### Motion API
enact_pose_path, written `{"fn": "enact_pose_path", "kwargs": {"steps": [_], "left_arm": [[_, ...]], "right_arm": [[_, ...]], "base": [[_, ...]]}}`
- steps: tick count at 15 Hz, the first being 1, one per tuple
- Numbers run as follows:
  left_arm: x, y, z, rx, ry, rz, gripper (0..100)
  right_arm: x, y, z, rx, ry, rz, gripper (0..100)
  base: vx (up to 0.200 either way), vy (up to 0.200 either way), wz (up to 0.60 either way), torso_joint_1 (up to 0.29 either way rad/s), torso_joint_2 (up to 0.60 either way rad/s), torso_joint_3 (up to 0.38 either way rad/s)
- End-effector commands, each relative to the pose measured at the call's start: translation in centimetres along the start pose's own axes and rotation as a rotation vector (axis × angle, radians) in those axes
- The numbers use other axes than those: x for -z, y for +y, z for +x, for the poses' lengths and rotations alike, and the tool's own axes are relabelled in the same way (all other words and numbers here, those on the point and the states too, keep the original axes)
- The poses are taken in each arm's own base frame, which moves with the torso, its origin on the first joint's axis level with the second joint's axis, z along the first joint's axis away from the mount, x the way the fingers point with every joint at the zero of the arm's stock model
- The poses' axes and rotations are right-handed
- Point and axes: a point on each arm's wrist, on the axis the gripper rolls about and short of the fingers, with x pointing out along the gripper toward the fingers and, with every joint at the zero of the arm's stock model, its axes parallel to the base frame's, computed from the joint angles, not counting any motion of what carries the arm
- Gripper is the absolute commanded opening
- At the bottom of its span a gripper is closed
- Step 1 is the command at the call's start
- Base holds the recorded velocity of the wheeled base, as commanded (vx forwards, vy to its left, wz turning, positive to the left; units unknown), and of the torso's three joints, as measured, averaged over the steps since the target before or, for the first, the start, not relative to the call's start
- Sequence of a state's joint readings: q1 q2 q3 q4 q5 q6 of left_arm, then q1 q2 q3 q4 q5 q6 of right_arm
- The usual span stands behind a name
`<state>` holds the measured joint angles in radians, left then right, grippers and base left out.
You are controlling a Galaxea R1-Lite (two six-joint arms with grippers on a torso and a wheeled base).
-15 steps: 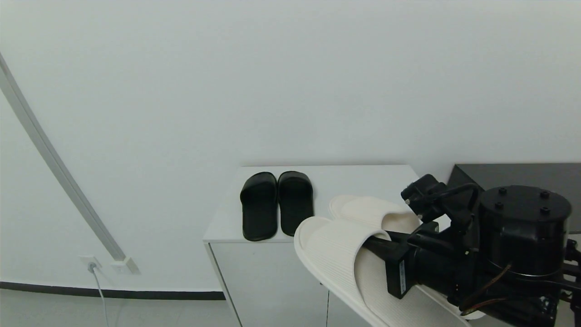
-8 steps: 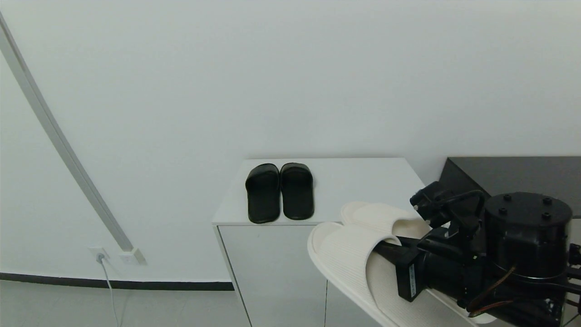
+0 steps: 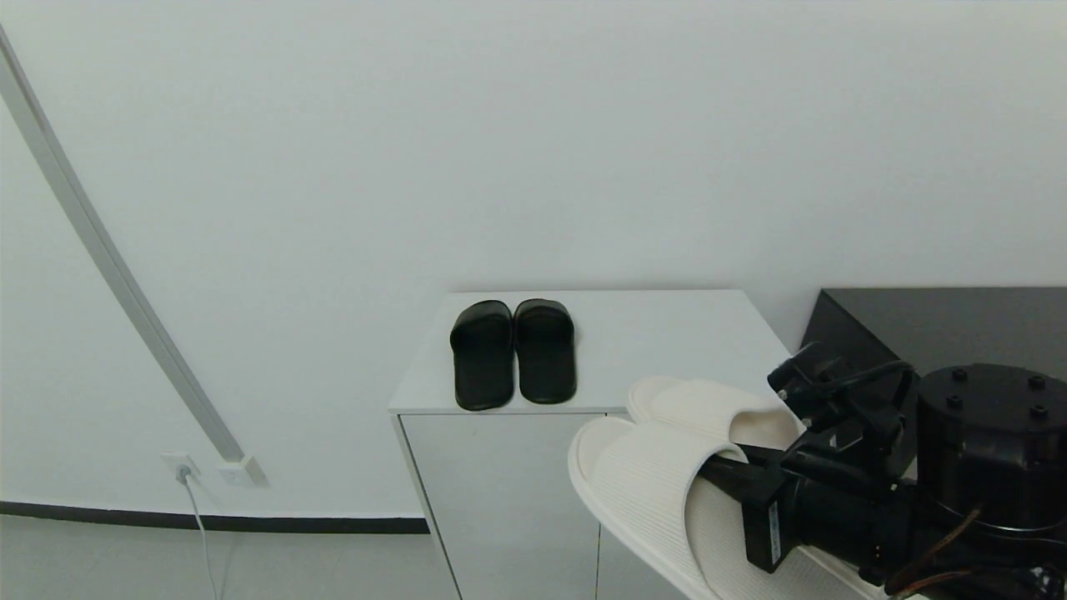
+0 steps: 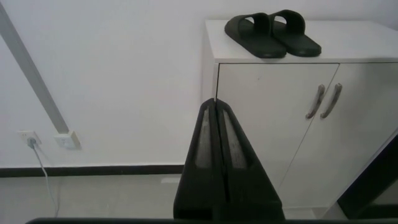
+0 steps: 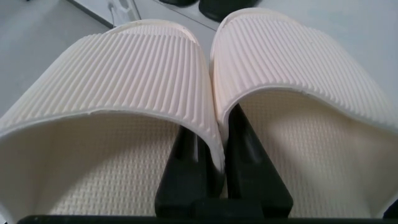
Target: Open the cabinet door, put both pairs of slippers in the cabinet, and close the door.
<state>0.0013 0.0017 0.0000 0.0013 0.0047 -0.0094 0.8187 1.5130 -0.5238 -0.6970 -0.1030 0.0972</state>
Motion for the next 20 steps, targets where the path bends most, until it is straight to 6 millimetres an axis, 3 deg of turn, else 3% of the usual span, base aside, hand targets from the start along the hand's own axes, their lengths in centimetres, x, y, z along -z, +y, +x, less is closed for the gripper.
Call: {"fn": "enact_pose_path", "kwargs": {"steps": [1, 5, 6, 20], "left_arm": [[0.0, 0.0, 0.0, 0.000, 0.000, -0.001, 0], [0.0, 0.0, 0.0, 0.000, 0.000, -0.004, 0], [0.0, 0.0, 0.0, 0.001, 0.000, -0.004, 100], [0.0, 0.0, 0.0, 0.000, 0.000, -0.001, 100]], "right_arm": [[0.1, -0.2, -0.2, 0.004, -0.001, 0.004, 0], [1.2, -0.3, -0.3, 0.006, 0.040, 0.004, 0], [1.3, -0.3, -0.4, 0.005, 0.044, 0.003, 0], [1.0, -0.1, -1.1, -0.014, 0.007, -0.001, 0]], "base": [[0.000, 0.000, 0.00, 0.000, 0.00, 0.000], [0.000, 0.000, 0.00, -0.093, 0.21, 0.118], [0.000, 0.000, 0.00, -0.159, 0.36, 0.203], [0.000, 0.000, 0.00, -0.204, 0.50, 0.292]]}}
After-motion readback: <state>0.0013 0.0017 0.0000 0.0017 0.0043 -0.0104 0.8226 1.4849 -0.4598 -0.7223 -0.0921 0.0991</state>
